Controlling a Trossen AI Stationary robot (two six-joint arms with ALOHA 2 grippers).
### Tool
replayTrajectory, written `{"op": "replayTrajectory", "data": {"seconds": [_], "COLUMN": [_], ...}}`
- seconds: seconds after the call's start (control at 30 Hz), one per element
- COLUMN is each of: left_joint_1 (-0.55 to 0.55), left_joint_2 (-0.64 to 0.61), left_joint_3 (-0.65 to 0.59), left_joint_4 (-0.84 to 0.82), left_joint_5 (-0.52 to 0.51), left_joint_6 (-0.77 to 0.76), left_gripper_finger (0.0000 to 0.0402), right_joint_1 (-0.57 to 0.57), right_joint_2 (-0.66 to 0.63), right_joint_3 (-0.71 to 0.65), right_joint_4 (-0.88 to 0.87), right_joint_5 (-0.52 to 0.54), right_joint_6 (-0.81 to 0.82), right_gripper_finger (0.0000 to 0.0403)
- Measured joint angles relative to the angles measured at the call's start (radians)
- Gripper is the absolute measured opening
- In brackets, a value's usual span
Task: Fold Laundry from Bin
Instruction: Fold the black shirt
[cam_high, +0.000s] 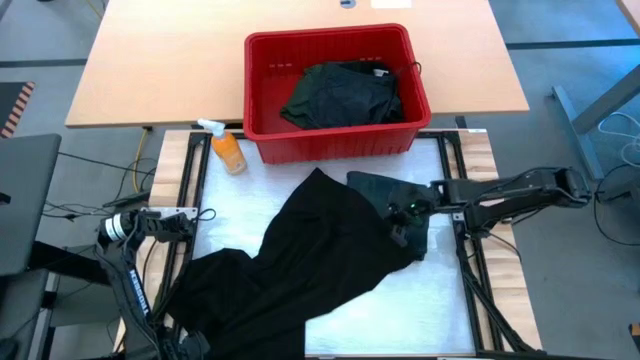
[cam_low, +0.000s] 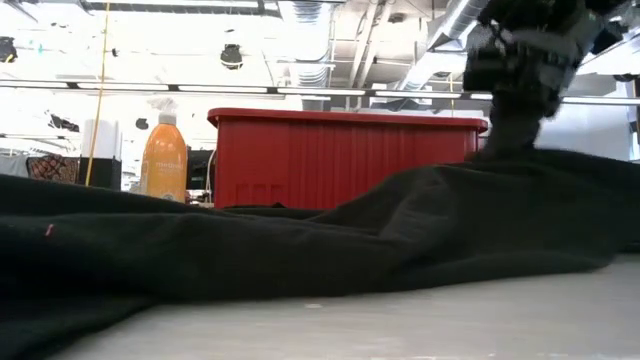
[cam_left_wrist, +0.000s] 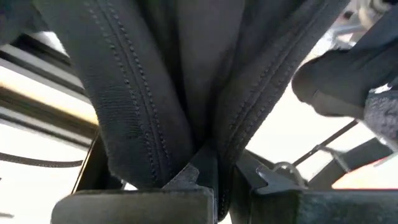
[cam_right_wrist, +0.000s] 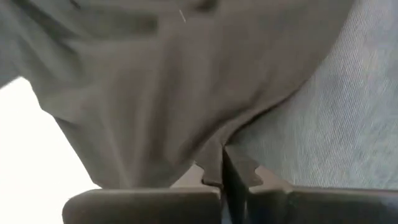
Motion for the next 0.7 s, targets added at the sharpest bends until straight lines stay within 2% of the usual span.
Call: {"op": "replayTrajectory", "data": {"seconds": [0.13, 0.27, 0.4, 0.53, 0.7], "left_joint_1": [-0.001, -0.014, -0.051, -0.079, -0.102], "left_joint_2": [-0.001, 0.0, -0.001, -0.001, 0.0], "left_joint_3": [0.05, 0.201, 0.373, 0.48, 0.575], "left_joint_4": [-0.099, -0.315, -0.49, -0.559, -0.53], "left_joint_5": [-0.213, -0.56, -0.915, -1.152, -1.421], "left_joint_6": [0.089, 0.162, 0.249, 0.377, 0.656], "left_gripper_finger": [0.0, 0.0, 0.0, 0.0, 0.0], "right_joint_1": [-0.011, -0.025, -0.046, -0.055, 0.0], "right_joint_2": [-0.077, -0.164, -0.212, -0.215, -0.241], "right_joint_3": [0.077, 0.162, 0.198, 0.185, 0.167], "right_joint_4": [-0.02, -0.042, -0.198, -0.366, -0.315], "right_joint_5": [0.001, 0.064, 0.135, 0.138, 0.138], "right_joint_6": [-0.029, -0.056, -0.049, -0.003, 0.03], "right_gripper_finger": [0.0027, 0.0014, 0.0014, 0.0016, 0.0018]}}
